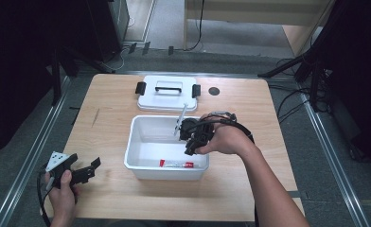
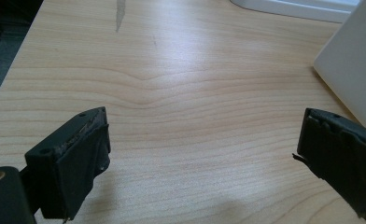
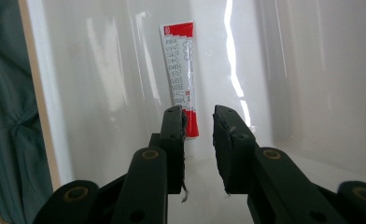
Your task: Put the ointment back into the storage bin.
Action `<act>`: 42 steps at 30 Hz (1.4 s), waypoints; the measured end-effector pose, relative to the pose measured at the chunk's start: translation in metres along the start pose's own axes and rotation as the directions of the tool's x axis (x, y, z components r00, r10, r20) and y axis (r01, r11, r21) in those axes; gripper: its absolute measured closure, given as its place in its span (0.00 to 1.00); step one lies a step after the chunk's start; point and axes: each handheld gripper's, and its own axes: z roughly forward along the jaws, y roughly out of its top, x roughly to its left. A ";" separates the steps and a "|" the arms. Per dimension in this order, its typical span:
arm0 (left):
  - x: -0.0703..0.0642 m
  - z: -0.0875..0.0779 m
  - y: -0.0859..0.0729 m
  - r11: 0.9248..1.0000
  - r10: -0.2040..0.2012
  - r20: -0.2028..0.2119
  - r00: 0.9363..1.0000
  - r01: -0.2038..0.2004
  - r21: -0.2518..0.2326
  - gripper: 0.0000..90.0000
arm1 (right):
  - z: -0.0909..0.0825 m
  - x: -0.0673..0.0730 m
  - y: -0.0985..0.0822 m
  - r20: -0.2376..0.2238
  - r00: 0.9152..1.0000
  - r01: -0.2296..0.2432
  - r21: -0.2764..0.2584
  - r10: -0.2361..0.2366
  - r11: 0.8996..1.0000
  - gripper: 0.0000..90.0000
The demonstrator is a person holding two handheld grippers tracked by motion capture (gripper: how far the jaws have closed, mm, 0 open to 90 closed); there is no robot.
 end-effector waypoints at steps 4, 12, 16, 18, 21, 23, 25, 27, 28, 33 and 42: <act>0.000 0.000 0.000 1.000 0.000 0.001 1.000 0.000 -0.001 0.03 | -0.010 -0.001 -0.002 0.006 1.000 -0.009 -0.025 0.009 1.000 0.84; 0.000 0.000 0.000 1.000 0.000 0.000 1.000 0.000 -0.002 0.03 | -0.033 0.000 -0.012 0.015 0.998 -0.058 -0.088 0.060 0.994 0.83; 0.000 0.000 0.000 1.000 0.001 -0.001 1.000 -0.001 -0.002 0.03 | -0.041 -0.001 -0.020 0.026 0.996 -0.077 -0.098 0.080 0.992 0.82; 0.000 0.000 0.000 1.000 0.000 -0.001 1.000 0.000 -0.001 0.03 | -0.046 -0.002 -0.026 0.030 0.994 -0.103 -0.099 0.106 0.990 0.76; 0.000 0.000 0.000 1.000 0.000 -0.001 1.000 0.000 -0.001 0.03 | -0.052 -0.005 -0.034 0.061 0.988 -0.132 -0.124 0.140 0.984 0.65; 0.000 0.000 0.000 1.000 0.001 -0.002 1.000 -0.001 -0.001 0.03 | -0.057 -0.006 -0.040 0.072 0.983 -0.156 -0.146 0.167 0.977 0.56; 0.000 0.000 0.000 1.000 0.001 -0.002 1.000 -0.001 -0.001 0.03 | -0.060 -0.007 -0.047 0.074 0.977 -0.183 -0.173 0.198 0.968 0.44; 0.000 0.000 0.000 1.000 -0.001 -0.002 1.000 0.001 -0.001 0.03 | -0.062 -0.009 -0.053 0.082 0.967 -0.223 -0.194 0.243 0.955 0.30; 0.000 0.000 0.000 1.000 -0.004 -0.002 1.000 0.004 -0.002 0.03 | -0.063 -0.009 -0.057 0.096 0.958 -0.248 -0.200 0.271 0.948 0.24; 0.000 0.000 0.000 1.000 -0.001 -0.004 1.000 0.001 -0.004 0.03 | -0.064 -0.010 -0.077 0.148 0.913 -0.337 -0.248 0.379 0.908 0.03; -0.001 0.000 0.000 1.000 0.002 -0.007 1.000 -0.002 -0.003 0.03 | -0.060 -0.015 -0.124 0.149 0.816 -0.472 -0.386 0.559 0.793 0.00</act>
